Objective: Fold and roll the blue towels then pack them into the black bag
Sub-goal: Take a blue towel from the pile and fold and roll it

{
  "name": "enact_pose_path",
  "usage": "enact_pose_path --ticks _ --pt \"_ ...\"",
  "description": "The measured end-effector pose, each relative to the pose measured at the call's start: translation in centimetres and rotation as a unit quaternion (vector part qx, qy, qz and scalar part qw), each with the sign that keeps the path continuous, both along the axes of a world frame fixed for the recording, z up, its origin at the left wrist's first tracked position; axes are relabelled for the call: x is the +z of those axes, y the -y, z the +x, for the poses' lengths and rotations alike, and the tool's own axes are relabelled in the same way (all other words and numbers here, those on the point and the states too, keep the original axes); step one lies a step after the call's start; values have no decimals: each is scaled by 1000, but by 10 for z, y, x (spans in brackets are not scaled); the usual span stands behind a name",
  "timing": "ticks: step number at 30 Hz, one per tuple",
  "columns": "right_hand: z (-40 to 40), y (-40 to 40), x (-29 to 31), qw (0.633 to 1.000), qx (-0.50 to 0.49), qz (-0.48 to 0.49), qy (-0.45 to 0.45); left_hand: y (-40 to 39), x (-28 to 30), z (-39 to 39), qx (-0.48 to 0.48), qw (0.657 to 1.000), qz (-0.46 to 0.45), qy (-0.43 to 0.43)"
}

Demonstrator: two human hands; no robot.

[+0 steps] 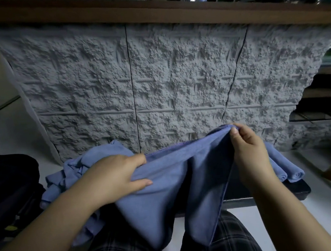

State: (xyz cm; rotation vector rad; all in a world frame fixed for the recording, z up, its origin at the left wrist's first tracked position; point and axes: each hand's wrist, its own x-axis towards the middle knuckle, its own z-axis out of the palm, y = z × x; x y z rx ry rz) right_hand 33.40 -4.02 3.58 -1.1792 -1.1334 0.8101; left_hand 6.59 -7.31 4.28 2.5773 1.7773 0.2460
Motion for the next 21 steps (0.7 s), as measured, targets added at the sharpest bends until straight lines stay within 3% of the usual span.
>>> enact_pose_path --ticks 3,5,7,10,16,21 --pt "15 -13 -2 999 -37 -15 -8 -1 8 -10 8 998 15 -68" --pt "21 -19 -6 999 -28 -32 -4 -5 10 -18 -23 988 97 -115" --pt "23 -23 -13 998 -22 -44 35 -7 13 -22 -44 983 155 -93" --pt "28 -27 -22 994 -36 -52 85 -11 5 -31 -4 995 97 29" --pt "30 -27 -14 992 -85 -26 85 -25 -1 -30 24 968 246 40" --pt "32 -31 -7 989 -93 19 115 -32 8 -29 22 950 307 52"
